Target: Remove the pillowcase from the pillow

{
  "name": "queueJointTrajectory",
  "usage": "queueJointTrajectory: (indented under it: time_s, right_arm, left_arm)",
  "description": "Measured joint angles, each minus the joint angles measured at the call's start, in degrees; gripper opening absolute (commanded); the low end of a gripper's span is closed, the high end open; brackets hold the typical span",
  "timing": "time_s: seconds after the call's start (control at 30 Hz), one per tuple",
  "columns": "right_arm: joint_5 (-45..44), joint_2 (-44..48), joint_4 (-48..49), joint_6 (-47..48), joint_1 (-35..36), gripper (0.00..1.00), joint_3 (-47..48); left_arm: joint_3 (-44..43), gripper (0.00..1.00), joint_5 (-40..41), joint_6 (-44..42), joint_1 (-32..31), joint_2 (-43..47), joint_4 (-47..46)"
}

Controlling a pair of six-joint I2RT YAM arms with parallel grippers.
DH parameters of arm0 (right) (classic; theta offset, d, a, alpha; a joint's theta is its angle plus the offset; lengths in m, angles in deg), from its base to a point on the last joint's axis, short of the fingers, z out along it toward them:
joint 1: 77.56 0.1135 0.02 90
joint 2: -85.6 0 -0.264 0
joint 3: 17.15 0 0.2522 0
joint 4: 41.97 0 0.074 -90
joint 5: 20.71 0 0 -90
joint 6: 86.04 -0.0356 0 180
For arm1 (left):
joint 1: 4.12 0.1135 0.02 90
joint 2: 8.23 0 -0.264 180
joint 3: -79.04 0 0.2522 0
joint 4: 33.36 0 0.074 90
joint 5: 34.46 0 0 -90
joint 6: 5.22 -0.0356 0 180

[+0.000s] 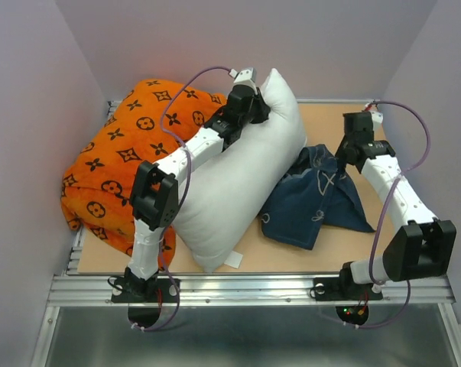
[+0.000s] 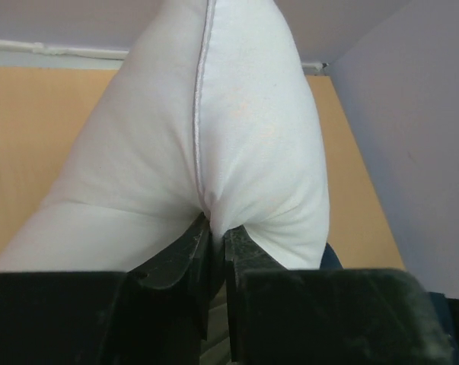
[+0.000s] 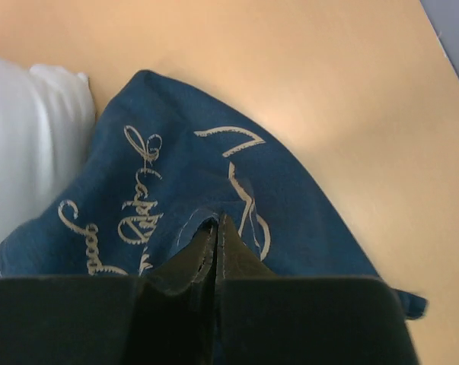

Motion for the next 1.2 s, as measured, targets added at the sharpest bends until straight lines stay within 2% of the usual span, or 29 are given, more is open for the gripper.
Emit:
queueJointTrajectory:
  time_s: [0.1,0.13,0.17,0.2,0.27,0.3,0.37,0.4,0.43,0.47,0.57,0.6,0.77,0.9,0.97,1.07,1.13,1.2]
  right_arm:
    - [6.4,-2.2,2.5,-1.5,-7.4,0.03,-1.4]
    - [8.3,-2.8,3.4,-2.2,-9.8,0.07,-2.2]
    - [9.4,-3.1,3.9,-2.8,-11.4,0.14,-3.0]
    - [10.3,-3.3,4.2,-3.2,-12.2,0.37,-3.5]
    - [12.1,-3.4,4.4,-3.9,-12.8,0.57,-4.2]
    - [13.4,-3.4,4.8,-4.4,-12.7,0.71,-4.2]
    - [15.3,-3.2,5.6,-4.7,-12.5,0.8,-4.2]
    - [16.0,-2.8,5.7,-4.8,-12.3,0.89,-4.2]
    - [16.5,-2.4,5.6,-4.8,-12.2,1.0,-4.1]
    - [16.9,-1.7,5.6,-4.8,-12.1,1.0,-4.1]
    - [17.6,0.8,5.3,-4.7,-12.1,1.0,-3.5]
    - [17.8,2.1,5.2,-4.6,-12.1,1.0,-2.8]
    - [20.4,7.1,5.1,-4.3,-12.1,1.0,0.1]
    - [25.8,10.7,5.2,-4.1,-11.5,1.0,2.1]
    - [26.4,11.5,5.3,-4.2,-9.9,1.0,2.3]
    - [23.0,12.0,5.3,-4.4,0.3,1.0,2.3]
    - [21.7,11.9,5.5,-4.4,10.8,1.0,2.2]
    - [21.7,12.3,5.8,-4.5,16.2,1.0,1.8]
  left_arm:
    - [-6.3,0.35,-0.1,0.0,-0.6,-3.0,2.0]
    - [-8.8,0.42,-0.2,-0.3,-0.7,-4.3,3.2]
    - [-10.4,0.45,-0.3,-0.5,-0.8,-5.2,3.8]
    - [-12.1,0.51,-0.5,-0.7,-0.9,-6.1,4.8]
    - [-17.2,0.61,-0.7,-1.5,-1.0,-8.8,7.7]
    - [-19.5,0.64,-0.5,-1.8,-1.1,-9.7,9.6]
    - [-22.6,0.66,0.1,-2.9,-1.1,-10.6,12.2]
    - [-23.6,0.68,0.7,-3.6,-1.0,-10.6,13.5]
    - [-24.2,0.75,1.4,-4.3,-1.0,-10.2,14.3]
    - [-24.2,0.81,2.2,-4.9,-1.0,-9.6,14.8]
    - [-23.7,0.82,4.5,-7.1,-0.9,-6.4,17.2]
    - [-23.7,0.85,5.1,-7.7,-0.9,-5.6,17.8]
    - [-19.6,0.86,9.5,-11.5,-0.9,6.3,20.1]
    - [-13.0,0.88,11.4,-12.6,-0.9,17.6,19.6]
    - [-6.2,0.88,11.7,-12.6,-0.9,24.5,18.2]
    - [9.1,0.9,12.1,-12.3,-1.0,35.7,15.5]
    - [17.7,0.91,12.5,-11.8,-1.0,41.7,14.0]
    - [25.5,0.92,12.8,-11.3,-1.0,47.4,13.9]
